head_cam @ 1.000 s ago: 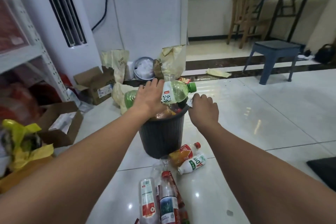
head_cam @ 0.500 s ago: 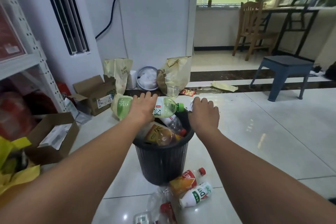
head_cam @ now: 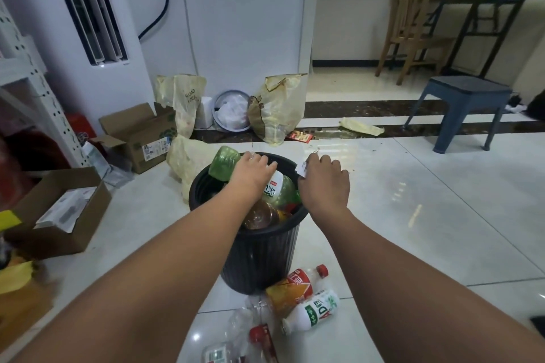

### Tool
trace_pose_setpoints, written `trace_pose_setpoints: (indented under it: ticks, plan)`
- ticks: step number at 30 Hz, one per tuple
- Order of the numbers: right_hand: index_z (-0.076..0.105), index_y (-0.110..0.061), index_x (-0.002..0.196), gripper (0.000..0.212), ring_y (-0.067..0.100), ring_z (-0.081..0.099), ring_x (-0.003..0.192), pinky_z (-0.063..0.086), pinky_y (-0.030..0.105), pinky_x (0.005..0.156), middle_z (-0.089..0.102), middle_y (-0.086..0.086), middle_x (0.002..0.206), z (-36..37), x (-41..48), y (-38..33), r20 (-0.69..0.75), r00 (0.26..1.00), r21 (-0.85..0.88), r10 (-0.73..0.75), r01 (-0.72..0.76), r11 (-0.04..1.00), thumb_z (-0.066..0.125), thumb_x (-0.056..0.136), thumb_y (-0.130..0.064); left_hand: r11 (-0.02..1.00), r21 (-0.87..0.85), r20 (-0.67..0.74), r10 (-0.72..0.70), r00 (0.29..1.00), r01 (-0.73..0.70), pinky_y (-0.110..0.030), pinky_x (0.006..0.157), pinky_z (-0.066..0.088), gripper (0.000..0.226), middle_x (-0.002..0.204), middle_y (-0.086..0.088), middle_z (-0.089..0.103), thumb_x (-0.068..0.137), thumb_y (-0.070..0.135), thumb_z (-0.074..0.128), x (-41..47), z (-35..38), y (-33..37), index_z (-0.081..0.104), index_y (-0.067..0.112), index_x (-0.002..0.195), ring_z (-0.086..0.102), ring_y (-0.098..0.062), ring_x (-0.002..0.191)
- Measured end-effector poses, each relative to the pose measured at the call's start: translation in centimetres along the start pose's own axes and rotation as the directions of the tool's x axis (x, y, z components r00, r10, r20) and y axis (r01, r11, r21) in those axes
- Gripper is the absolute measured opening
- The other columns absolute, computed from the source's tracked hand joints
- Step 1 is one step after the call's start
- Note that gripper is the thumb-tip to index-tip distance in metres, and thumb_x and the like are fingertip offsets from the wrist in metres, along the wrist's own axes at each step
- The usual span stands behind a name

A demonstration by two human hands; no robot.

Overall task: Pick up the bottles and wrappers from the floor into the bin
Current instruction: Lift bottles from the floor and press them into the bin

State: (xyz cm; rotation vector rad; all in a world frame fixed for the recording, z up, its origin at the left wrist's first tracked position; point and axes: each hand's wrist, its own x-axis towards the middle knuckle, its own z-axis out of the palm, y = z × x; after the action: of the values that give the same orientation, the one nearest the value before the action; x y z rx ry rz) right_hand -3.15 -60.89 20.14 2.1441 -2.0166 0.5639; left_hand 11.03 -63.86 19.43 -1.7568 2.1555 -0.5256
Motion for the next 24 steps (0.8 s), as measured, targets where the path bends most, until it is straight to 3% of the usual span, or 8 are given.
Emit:
trace_pose_setpoints:
  ticks: [5,9,14,24]
  plan:
    - [0.048,-0.016,0.122,0.03,0.026,0.049,0.113,0.038,0.035,0.089,0.054,0.007,0.12,0.2,0.2,0.4,-0.004,1.0,-0.006,-0.015,0.015,1.0,0.05,0.093,-0.024,0.979,-0.198,-0.089,0.023,0.996,-0.041,-0.038,0.114,0.017,0.097,0.146,-0.009,0.026,0.079,0.033,0.071,0.4,-0.1,-0.9,0.006,0.016,0.149,0.024,-0.027,0.136]
    - [0.048,-0.015,0.119,0.029,0.027,0.048,0.112,0.037,0.034,0.087,0.053,0.007,0.118,0.5,-0.7,0.7,0.03,1.0,0.01,-0.002,0.002,1.0,0.05,0.09,-0.018,0.96,-0.276,-0.154,0.01,0.988,-0.052,-0.036,0.108,0.025,0.072,0.141,-0.005,0.036,0.087,0.039,0.059,-0.5,-0.6,-1.8,0.023,0.019,0.145,0.033,-0.024,0.13]
    - [0.048,-0.015,0.12,0.03,0.027,0.049,0.11,0.038,0.035,0.087,0.054,0.007,0.118,0.4,-1.6,0.0,0.073,0.996,0.037,-0.057,0.055,0.998,0.051,0.09,-0.02,0.893,-0.449,-0.156,-0.124,0.98,0.042,-0.036,0.103,0.028,0.047,0.136,-0.002,0.044,0.095,0.031,0.046,-2.6,0.1,-2.9,0.034,0.02,0.14,0.04,-0.022,0.125]
    - [0.049,-0.014,0.116,0.031,0.028,0.05,0.111,0.039,0.036,0.085,0.055,0.008,0.117,0.9,-2.2,-2.9,0.149,0.98,0.074,-0.129,0.119,0.99,0.054,0.089,-0.026,0.858,-0.503,-0.149,-0.21,0.966,0.109,-0.037,0.098,0.031,0.039,0.127,-0.002,0.05,0.096,0.036,0.038,-5.7,1.1,-5.3,0.044,0.022,0.131,0.045,-0.022,0.118]
